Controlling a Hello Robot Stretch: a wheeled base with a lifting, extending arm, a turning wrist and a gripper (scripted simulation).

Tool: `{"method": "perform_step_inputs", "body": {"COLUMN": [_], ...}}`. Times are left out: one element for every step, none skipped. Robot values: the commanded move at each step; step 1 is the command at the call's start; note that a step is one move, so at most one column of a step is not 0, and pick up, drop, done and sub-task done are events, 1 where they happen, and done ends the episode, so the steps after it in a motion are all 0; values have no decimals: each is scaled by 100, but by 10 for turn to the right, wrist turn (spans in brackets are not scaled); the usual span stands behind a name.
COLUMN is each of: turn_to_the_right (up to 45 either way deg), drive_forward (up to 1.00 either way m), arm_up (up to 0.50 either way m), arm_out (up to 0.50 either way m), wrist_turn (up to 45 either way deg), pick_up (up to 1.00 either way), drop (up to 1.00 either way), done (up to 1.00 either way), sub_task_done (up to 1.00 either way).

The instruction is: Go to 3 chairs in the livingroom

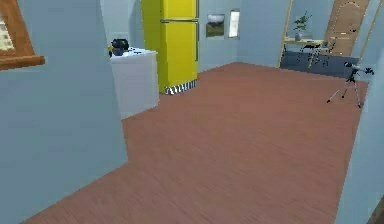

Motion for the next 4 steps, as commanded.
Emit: {"method": "perform_step_inputs", "body": {"turn_to_the_right": [270,0,0,0], "drive_forward": [0,100,100,100], "arm_up": [0,0,0,0], "arm_out": [0,0,0,0], "wrist_turn": [0,0,0,0], "pick_up": [0,0,0,0], "drop": [0,0,0,0], "done": [0,0,0,0], "sub_task_done": [0,0,0,0]}}
